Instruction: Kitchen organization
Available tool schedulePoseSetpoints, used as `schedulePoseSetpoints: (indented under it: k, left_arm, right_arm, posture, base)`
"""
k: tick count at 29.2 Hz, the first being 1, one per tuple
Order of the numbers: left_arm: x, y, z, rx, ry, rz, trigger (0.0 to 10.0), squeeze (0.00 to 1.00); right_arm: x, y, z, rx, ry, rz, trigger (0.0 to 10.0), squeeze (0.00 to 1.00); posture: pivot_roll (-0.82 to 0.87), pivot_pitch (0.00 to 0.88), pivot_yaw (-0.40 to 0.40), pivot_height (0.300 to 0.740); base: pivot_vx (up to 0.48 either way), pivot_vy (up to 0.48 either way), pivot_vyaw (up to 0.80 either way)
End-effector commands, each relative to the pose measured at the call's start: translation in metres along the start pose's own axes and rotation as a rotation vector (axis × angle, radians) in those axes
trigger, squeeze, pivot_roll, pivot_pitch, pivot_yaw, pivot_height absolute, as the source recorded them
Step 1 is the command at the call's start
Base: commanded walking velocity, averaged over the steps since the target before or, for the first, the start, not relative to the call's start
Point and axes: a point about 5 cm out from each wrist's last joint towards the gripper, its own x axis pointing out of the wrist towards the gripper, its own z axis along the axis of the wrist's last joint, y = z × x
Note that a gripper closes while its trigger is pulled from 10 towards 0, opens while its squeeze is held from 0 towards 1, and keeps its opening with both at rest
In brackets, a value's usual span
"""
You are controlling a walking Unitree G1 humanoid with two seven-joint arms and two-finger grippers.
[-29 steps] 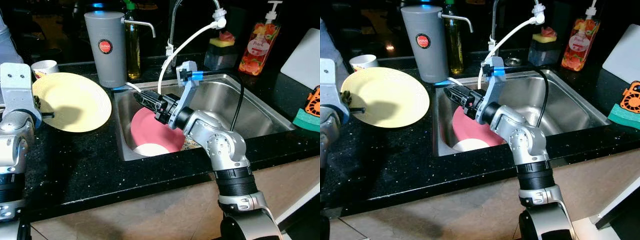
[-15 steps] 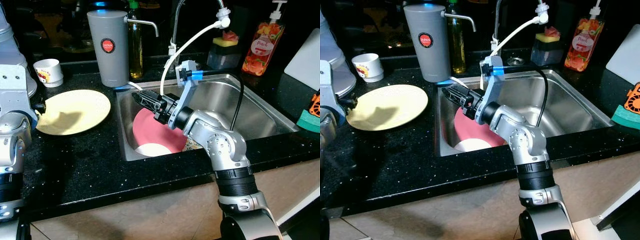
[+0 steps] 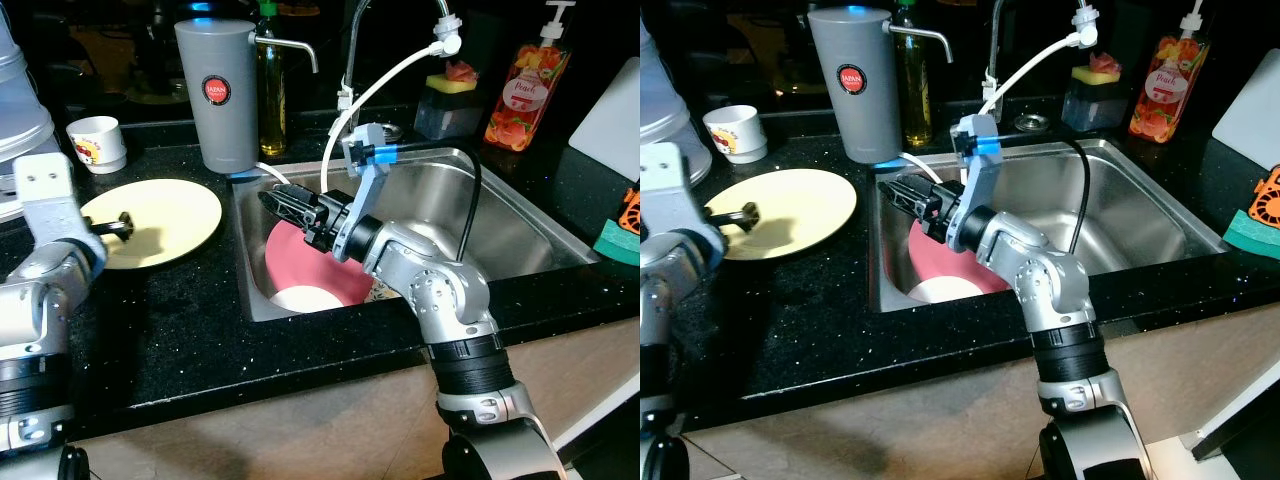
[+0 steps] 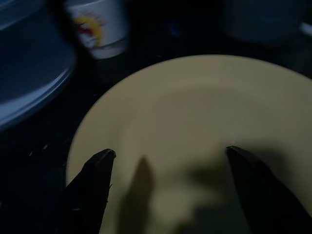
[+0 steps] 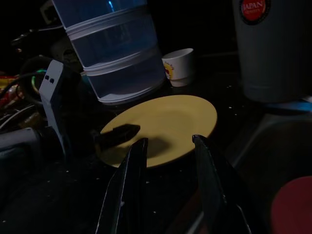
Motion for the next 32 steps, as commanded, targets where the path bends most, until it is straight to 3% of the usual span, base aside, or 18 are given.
schedulePoseSetpoints:
  k: [1, 2, 3, 4, 5, 8, 10, 11, 12, 14, 22, 27, 29, 32]
  left_arm:
    - [-0.002, -0.003, -0.002, 0.118, 0.016, -0.026, 10.0, 0.55]
    - [-0.002, -0.003, -0.002, 0.118, 0.016, -0.026, 10.0, 0.55]
    - [-0.003, -0.005, -0.003, 0.159, 0.025, -0.044, 10.0, 0.15]
    - [-0.003, -0.005, -0.003, 0.159, 0.025, -0.044, 10.0, 0.15]
    - [-0.004, -0.005, -0.003, 0.17, 0.036, -0.032, 10.0, 0.0]
    - [-0.004, -0.006, -0.002, 0.193, 0.014, -0.052, 10.0, 0.0]
    - [-0.007, -0.019, 0.004, 0.299, -0.072, -0.17, 10.0, 0.0]
    - [-0.01, -0.028, 0.008, 0.292, -0.108, -0.238, 10.0, 0.0]
    - [-0.01, -0.028, 0.008, 0.292, -0.108, -0.238, 10.0, 0.0]
    - [-0.014, -0.04, 0.014, 0.214, -0.149, -0.306, 10.0, 0.0]
    - [-0.02, -0.053, 0.016, 0.174, -0.176, -0.399, 10.0, 0.0]
    - [-0.02, -0.054, 0.008, 0.179, -0.117, -0.442, 10.0, 0.0]
    - [-0.022, -0.055, -0.004, 0.222, -0.037, -0.473, 10.0, 0.0]
    - [-0.019, -0.047, -0.015, 0.263, 0.045, -0.406, 10.0, 0.0]
  right_arm:
    - [0.0, 0.001, -0.005, -0.017, 0.016, -0.002, 10.0, 0.0]
    - [0.0, 0.001, -0.005, -0.017, 0.016, -0.002, 10.0, 0.0]
    - [0.0, 0.002, -0.006, -0.018, 0.018, -0.001, 10.0, 0.0]
    - [0.0, 0.002, -0.006, -0.018, 0.018, -0.001, 10.0, 0.0]
    - [0.0, 0.002, -0.006, -0.017, 0.019, 0.0, 10.0, 0.0]
    - [0.0, 0.002, -0.006, -0.016, 0.018, -0.001, 10.0, 0.0]
    - [0.0, 0.001, -0.006, -0.018, 0.016, -0.001, 10.0, 0.0]
    - [0.0, 0.001, -0.005, -0.021, 0.014, -0.001, 10.0, 0.0]
    - [0.0, 0.001, -0.005, -0.021, 0.014, -0.001, 10.0, 0.0]
    - [0.0, 0.001, -0.005, -0.025, 0.012, 0.001, 10.0, 0.0]
    - [0.0, 0.002, -0.005, -0.029, 0.009, 0.004, 10.0, 0.0]
    - [-0.001, 0.002, -0.005, -0.029, 0.01, 0.005, 10.0, 0.0]
    - [-0.001, 0.002, -0.006, -0.03, 0.011, 0.007, 10.0, 0.0]
    - [-0.001, 0.003, -0.006, -0.031, 0.011, 0.008, 10.0, 0.0]
  posture:
    - [0.05, 0.118, 0.016, 0.74]
    - [0.05, 0.118, 0.016, 0.74]
    - [0.04, 0.118, 0.016, 0.74]
    - [0.04, 0.118, 0.016, 0.74]
    - [0.04, 0.118, 0.016, 0.74]
    - [0.05, 0.119, 0.016, 0.74]
    - [0.05, 0.119, 0.016, 0.74]
    - [0.05, 0.117, 0.016, 0.74]
    - [0.05, 0.117, 0.016, 0.74]
    - [0.04, 0.114, 0.017, 0.74]
    - [0.04, 0.108, 0.02, 0.74]
    - [0.04, 0.101, 0.022, 0.74]
    - [0.04, 0.101, 0.022, 0.74]
    - [0.04, 0.102, 0.023, 0.74]
  base:
    - [0.0, 0.0, 0.0]
    - [0.0, 0.0, 0.0]
    - [0.0, 0.0, 0.0]
    - [0.0, 0.0, 0.0]
    - [0.0, 0.0, 0.0]
    - [0.0, 0.0, 0.0]
    - [0.0, 0.0, 0.0]
    - [0.0, 0.0, 0.0]
    - [0.0, 0.0, 0.0]
    - [0.0, 0.0, 0.0]
    - [0.0, 0.0, 0.0]
    - [0.0, 0.0, 0.0]
    - [0.0, 0.0, 0.0]
    - [0.0, 0.0, 0.0]
